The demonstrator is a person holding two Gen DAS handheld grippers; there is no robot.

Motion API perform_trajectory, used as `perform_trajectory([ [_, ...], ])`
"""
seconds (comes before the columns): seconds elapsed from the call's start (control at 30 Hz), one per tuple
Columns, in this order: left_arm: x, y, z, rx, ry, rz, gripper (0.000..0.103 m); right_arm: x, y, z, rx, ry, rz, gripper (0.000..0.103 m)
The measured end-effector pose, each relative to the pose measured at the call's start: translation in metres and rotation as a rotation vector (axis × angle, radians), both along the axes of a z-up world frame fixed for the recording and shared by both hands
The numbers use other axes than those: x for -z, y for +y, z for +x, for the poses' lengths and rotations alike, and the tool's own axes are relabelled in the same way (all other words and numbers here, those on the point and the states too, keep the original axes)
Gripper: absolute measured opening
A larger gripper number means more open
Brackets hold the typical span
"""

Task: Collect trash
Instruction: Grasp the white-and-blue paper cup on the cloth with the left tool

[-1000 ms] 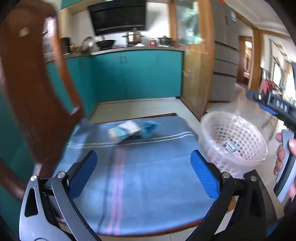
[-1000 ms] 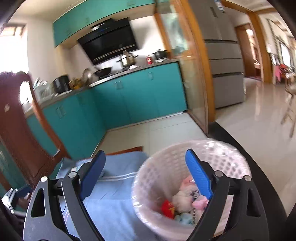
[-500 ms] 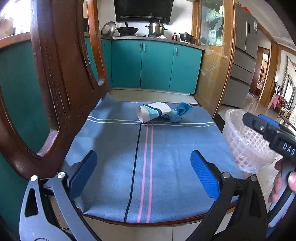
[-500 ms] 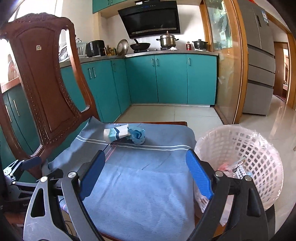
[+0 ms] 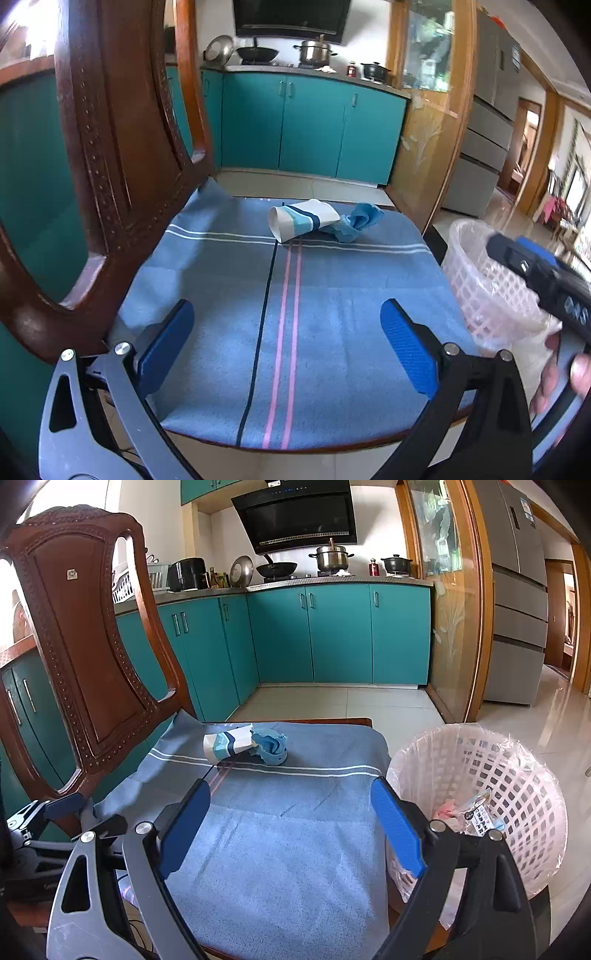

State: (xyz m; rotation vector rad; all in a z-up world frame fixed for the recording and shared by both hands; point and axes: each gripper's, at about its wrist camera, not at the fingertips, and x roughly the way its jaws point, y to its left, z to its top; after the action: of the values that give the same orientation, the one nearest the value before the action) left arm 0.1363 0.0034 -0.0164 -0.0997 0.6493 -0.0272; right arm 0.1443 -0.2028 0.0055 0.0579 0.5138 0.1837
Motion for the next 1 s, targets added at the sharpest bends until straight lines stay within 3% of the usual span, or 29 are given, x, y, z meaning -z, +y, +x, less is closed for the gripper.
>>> perform_trajectory([
  [0.13,-0.003,-0.003,0.040,-0.037,0.035,-0.050,0.100,0.000,-0.003,0.003,-0.002,0.007,0.021,0.087],
  [0.27,-0.005,-0.014,0.102,-0.037,0.091,-0.041,0.100,0.003,-0.005,0.008,-0.006,0.021,0.019,0.087],
  [0.5,0.008,-0.030,0.211,-0.040,0.251,-0.087,0.100,0.006,-0.007,0.019,-0.018,0.062,0.044,0.087],
  [0.6,0.026,-0.043,0.245,-0.024,0.333,-0.043,0.100,0.007,-0.002,0.023,-0.029,0.072,0.039,0.087],
  [0.73,0.044,-0.046,0.263,-0.086,0.357,0.050,0.098,0.008,0.004,0.027,-0.049,0.084,0.037,0.087],
  [0.77,0.049,-0.040,0.265,-0.085,0.375,0.010,0.088,0.008,0.006,0.027,-0.053,0.085,0.033,0.087],
  [0.8,0.051,-0.037,0.264,-0.080,0.379,-0.018,0.086,0.009,0.007,0.028,-0.054,0.086,0.027,0.087],
  [1.0,0.030,-0.016,0.216,-0.040,0.264,-0.066,0.085,0.011,0.008,0.033,-0.046,0.098,0.016,0.087],
])
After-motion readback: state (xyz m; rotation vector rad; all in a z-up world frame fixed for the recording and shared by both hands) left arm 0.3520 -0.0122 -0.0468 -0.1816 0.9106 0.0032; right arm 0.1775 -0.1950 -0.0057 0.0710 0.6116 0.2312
